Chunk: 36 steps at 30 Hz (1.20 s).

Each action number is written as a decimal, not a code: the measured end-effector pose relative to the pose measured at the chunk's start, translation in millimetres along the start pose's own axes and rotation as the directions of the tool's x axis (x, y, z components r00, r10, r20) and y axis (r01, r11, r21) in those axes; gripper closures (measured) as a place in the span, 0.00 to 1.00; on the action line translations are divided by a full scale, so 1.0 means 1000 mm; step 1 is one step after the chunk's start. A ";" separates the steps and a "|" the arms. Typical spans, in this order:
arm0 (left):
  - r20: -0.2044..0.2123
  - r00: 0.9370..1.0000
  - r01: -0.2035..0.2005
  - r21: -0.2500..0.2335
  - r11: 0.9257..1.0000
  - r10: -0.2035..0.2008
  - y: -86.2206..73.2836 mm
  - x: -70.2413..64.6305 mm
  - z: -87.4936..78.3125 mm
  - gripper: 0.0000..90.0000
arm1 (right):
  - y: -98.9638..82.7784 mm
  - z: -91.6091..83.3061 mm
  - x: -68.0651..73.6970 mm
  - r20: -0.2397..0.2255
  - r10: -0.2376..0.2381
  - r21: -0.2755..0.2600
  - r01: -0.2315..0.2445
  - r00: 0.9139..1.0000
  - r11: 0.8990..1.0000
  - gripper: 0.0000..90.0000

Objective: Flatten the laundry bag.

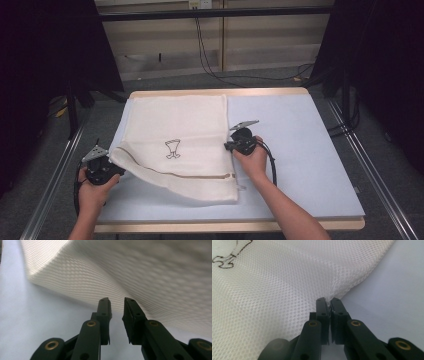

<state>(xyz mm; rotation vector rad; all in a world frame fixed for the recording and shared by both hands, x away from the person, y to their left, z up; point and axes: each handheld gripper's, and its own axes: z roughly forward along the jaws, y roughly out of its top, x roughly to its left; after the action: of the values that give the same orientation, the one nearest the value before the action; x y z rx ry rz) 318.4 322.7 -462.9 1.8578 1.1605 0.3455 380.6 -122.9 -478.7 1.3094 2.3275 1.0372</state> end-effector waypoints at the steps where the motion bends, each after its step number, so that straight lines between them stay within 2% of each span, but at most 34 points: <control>1: -0.002 1.000 -0.004 0.003 1.000 0.004 0.000 0.000 0.001 0.84 | 0.000 -0.002 -0.003 0.021 0.002 -0.004 -0.002 1.000 1.000 0.97; 6: 0.006 1.000 -0.005 0.010 1.000 0.005 0.000 -0.003 0.005 0.83 | -0.007 -0.012 -0.026 0.074 0.030 -0.006 -0.030 0.997 1.000 0.97; 9: 0.009 1.000 -0.008 0.015 1.000 0.008 0.001 -0.004 0.008 0.83 | -0.011 -0.019 -0.032 0.102 0.032 -0.008 -0.032 0.994 0.999 0.97; 12: 0.011 1.000 -0.002 0.018 1.000 0.002 0.002 -0.005 0.010 0.80 | -0.015 -0.025 -0.040 0.110 0.037 -0.012 -0.036 0.993 0.999 0.97; 14: -0.008 1.000 0.023 0.013 1.000 -0.023 0.004 -0.004 0.011 0.74 | -0.018 -0.029 -0.042 0.112 0.044 -0.008 -0.043 0.993 0.999 0.97; 19: -0.025 0.999 0.033 0.033 0.999 -0.032 0.010 -0.005 0.013 0.60 | -0.023 -0.033 -0.047 0.112 0.050 -0.013 -0.049 0.992 0.999 0.96; 20: -0.044 0.998 0.040 0.037 0.999 -0.039 0.012 -0.004 0.012 0.57 | -0.024 -0.033 -0.047 0.113 0.057 -0.009 -0.056 0.992 0.998 0.96; 23: -0.048 0.997 0.057 0.019 0.998 -0.056 0.015 0.000 0.009 0.57 | -0.025 -0.032 -0.048 0.115 0.058 -0.009 -0.058 0.992 0.998 0.96; 26: -0.051 0.998 0.044 0.028 0.999 -0.042 0.015 -0.001 0.010 0.54 | -0.025 -0.033 -0.049 0.113 0.056 -0.009 -0.056 0.992 0.998 0.96; 27: -0.047 0.998 0.039 0.035 0.999 -0.037 0.014 -0.002 0.011 0.53 | -0.025 -0.033 -0.049 0.117 0.070 -0.004 -0.070 0.991 0.998 0.96; 29: -0.031 0.999 0.046 0.047 0.998 -0.045 0.014 -0.003 0.012 0.52 | -0.025 -0.034 -0.050 0.121 0.067 -0.002 -0.067 0.990 0.998 0.96; 32: -0.041 0.998 0.053 0.045 0.998 -0.051 0.016 -0.003 0.012 0.47 | -0.026 -0.036 -0.053 0.124 0.075 -0.012 -0.074 0.989 0.997 0.96; 36: -0.032 0.999 0.043 0.064 0.997 -0.041 0.017 -0.003 0.012 0.49 | -0.027 -0.039 -0.057 0.130 0.076 -0.012 -0.076 0.988 0.997 0.96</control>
<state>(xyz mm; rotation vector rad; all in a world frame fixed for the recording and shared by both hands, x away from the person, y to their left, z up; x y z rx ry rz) 333.9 311.4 -455.4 1.8865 1.2432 0.3172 373.5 -196.3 -476.3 1.4288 2.1919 0.9498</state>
